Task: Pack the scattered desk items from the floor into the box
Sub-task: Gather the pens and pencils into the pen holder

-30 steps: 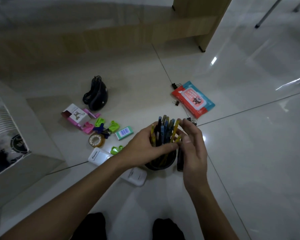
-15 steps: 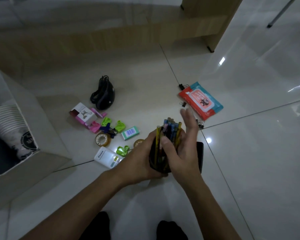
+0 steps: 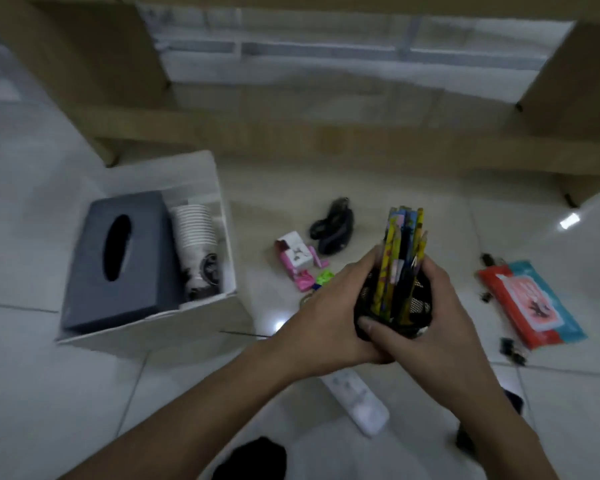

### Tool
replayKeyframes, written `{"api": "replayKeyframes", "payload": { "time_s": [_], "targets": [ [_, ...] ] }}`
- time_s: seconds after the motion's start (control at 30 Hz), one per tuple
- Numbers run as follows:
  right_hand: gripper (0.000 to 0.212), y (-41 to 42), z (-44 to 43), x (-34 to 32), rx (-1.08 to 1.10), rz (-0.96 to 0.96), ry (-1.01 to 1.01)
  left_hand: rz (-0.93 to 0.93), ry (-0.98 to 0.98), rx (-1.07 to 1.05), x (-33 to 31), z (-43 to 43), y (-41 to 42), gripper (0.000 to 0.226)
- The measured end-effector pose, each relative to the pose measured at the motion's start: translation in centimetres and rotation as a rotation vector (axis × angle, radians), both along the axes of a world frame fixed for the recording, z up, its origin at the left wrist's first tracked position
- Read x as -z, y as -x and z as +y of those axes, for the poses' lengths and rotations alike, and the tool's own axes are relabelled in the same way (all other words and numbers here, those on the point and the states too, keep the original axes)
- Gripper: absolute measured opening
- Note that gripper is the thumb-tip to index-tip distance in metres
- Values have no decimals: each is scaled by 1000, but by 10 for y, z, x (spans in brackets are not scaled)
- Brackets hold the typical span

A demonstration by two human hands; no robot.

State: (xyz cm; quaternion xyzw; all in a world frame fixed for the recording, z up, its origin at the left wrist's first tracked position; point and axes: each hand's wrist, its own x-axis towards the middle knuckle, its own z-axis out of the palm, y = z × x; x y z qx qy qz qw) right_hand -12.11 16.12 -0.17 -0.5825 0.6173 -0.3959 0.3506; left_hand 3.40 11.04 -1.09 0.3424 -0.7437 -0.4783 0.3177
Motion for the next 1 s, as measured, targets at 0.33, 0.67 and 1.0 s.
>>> {"api": "replayKeyframes", "payload": {
  "time_s": [0.33,0.67,1.0],
  "targets": [
    [72,-102,-136,-75,-343,-47,100,-127,63,-435,-31,-39,-170,63],
    [69,-228,-271,-45,-509,8,181,-1151,136,-562,15,-124,-221,61],
    [84,-237,-293,24,-547,59,175,-1201,121,-536,20,-128,-222,61]
  ]
}}
